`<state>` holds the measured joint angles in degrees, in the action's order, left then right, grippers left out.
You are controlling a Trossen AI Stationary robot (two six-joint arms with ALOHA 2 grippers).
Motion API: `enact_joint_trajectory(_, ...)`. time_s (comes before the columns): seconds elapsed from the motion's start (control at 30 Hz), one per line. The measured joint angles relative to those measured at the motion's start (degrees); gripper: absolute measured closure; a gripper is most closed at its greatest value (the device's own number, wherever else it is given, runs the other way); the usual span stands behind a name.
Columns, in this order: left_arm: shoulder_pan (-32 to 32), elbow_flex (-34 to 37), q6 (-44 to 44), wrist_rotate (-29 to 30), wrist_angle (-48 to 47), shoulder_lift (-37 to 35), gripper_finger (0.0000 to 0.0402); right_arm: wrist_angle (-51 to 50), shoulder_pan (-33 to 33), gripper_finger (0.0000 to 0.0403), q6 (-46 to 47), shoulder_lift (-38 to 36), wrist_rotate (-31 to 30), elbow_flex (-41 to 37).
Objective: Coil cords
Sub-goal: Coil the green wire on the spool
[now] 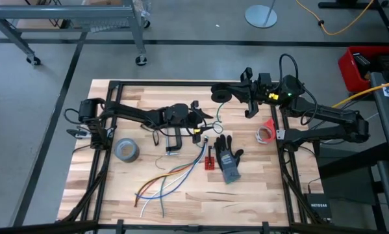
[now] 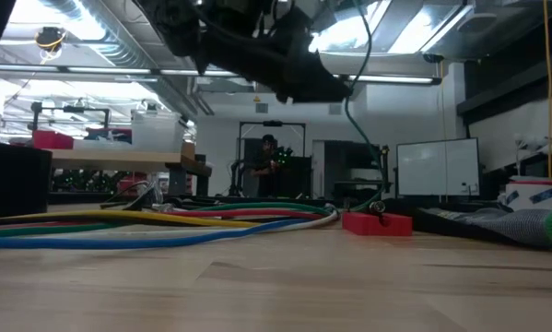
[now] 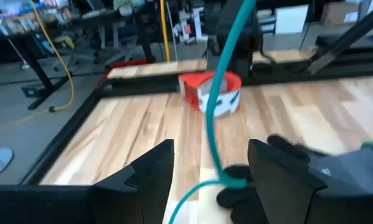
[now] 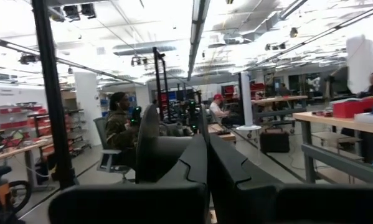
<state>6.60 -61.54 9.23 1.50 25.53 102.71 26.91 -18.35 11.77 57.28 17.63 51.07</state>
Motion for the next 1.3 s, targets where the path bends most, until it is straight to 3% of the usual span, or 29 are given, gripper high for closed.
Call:
enact_joint_trajectory(0.37,-0.27,0.00,-0.44,0.01,5.81,2.00,0.0209,0.00,0.00,0.0401,-0.01,0.00,0.06,0.00)
enact_joint_trajectory(0.77,-0.27,0.00,-0.53,-1.40,6.41,2.00,0.0337,-0.06,0.00,0.0399,-0.02,0.00,0.06,0.00)
enact_joint_trajectory(1.0,-0.28,0.00,-0.59,-2.50,6.42,2.00,0.0389,-0.05,0.00,0.0400,-0.02,0.00,0.06,0.00)
enact_joint_trajectory(1.3,0.11,0.02,-1.73,0.15,0.99,0.29,0.0399,-10.00,0.00,0.0400,-0.04,-0.02,0.71,0.00)
